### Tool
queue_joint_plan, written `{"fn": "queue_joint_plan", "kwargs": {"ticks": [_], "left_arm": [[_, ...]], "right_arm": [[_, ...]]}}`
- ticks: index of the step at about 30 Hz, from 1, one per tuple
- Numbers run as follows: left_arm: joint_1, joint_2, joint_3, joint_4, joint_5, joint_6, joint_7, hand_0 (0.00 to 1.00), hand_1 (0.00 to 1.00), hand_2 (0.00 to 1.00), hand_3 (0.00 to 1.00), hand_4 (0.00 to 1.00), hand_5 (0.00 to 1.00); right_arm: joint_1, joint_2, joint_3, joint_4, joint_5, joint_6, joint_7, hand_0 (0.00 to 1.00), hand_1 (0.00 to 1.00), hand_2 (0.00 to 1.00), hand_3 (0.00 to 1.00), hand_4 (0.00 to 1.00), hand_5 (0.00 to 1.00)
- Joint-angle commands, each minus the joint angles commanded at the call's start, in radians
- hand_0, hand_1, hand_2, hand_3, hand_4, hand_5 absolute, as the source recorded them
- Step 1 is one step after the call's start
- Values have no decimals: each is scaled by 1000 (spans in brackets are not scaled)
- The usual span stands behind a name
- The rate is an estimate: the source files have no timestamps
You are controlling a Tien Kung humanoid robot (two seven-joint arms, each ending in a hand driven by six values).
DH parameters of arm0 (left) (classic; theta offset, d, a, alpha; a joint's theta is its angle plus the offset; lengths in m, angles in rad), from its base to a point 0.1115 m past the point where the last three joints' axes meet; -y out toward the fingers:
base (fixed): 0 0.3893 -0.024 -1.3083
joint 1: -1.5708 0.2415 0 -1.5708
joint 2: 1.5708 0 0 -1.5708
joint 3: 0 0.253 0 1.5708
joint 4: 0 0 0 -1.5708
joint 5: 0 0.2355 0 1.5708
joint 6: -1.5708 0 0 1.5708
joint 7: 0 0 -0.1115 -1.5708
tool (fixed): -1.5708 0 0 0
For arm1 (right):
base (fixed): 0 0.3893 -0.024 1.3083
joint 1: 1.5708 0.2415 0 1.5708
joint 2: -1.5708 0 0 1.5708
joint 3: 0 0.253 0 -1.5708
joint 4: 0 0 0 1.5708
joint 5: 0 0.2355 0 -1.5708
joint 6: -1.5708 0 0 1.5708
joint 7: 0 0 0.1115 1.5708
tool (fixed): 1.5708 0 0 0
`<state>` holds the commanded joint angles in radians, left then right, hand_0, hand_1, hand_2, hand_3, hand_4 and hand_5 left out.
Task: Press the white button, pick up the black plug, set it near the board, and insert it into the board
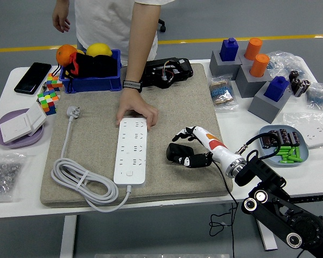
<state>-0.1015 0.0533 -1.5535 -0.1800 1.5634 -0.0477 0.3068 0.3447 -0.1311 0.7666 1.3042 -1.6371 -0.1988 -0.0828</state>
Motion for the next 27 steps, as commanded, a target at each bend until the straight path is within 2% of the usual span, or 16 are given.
{"fn": "queue_joint_plan", "kwargs": {"ticks": [2,3,8,9,25,26,27], "left_arm": [[1,0,1,0,0,0,0,652,643,642,684,583,27],[1,0,1,0,1,-1,0,652,643,644,684,583,27],[2,0,1,0,3,-1,0,652,643,644,684,583,27],[2,0,0,0,4,-1,1,652,643,644,685,583,26],[4,-3,3,0,-5,0,-1,653,643,643,684,583,26],[4,-4,3,0,-6,1,-1,653,643,644,685,583,26],[4,-4,2,0,-5,1,-1,653,643,644,685,583,26]], "right_arm": [[-1,-1,0,-4,2,1,-1,712,709,687,458,877,67],[-2,-2,0,-6,2,1,-1,684,693,675,368,854,62],[-3,-2,-2,-13,7,2,-1,684,693,675,368,854,62],[-3,-2,-2,-15,10,1,0,641,668,636,342,833,63],[9,10,-17,-38,19,-9,8,612,643,610,343,827,39],[10,11,-17,-39,18,-8,7,604,637,610,409,855,18],[11,11,-17,-40,18,-8,6,604,637,610,409,855,18]]}}
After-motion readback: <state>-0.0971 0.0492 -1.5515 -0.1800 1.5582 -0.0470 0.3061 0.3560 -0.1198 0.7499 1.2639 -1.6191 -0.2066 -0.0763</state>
